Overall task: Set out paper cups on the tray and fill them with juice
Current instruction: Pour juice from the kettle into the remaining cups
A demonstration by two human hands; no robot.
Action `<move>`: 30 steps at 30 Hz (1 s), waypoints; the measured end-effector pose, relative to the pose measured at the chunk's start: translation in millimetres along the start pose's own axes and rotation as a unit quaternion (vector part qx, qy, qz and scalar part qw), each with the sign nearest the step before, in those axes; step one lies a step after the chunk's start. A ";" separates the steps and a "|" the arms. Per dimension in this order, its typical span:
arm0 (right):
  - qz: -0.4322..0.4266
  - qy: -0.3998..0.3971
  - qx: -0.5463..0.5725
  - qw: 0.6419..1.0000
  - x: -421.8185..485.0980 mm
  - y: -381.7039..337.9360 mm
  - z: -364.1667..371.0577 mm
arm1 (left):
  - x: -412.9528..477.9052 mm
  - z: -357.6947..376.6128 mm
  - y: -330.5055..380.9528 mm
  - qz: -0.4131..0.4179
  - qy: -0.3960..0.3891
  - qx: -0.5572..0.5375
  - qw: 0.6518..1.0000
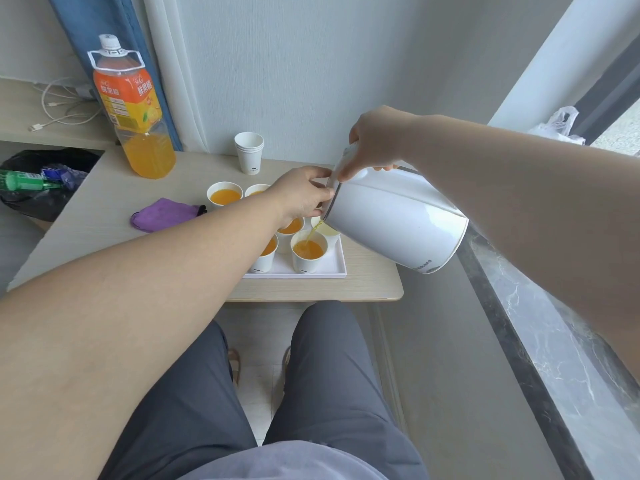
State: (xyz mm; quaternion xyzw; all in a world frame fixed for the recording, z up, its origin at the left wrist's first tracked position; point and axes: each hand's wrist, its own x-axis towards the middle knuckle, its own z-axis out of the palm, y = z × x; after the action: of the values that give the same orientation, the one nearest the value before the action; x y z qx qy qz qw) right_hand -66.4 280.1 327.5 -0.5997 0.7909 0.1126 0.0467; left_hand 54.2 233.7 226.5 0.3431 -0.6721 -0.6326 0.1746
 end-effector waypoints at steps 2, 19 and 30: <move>0.001 0.001 0.002 1.000 0.8 0.1 0.9 | 0.1 -0.1 -0.4 -0.001 0.002 0.001 1.000; -0.002 0.006 -0.011 1.000 2.6 -4.7 0.3 | 1.6 -4.5 -3.3 0.000 0.000 0.001 1.000; -0.006 0.007 -0.024 1.000 6.1 -11.2 1.4 | 2.1 -9.6 -8.4 -0.005 0.007 -0.002 1.000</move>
State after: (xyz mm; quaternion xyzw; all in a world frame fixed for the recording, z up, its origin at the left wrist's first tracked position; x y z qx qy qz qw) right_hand -57.4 271.9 323.5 -0.6058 0.7849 0.1274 0.0272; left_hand 61.1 225.6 219.3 0.3509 -0.6677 -0.6323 0.1766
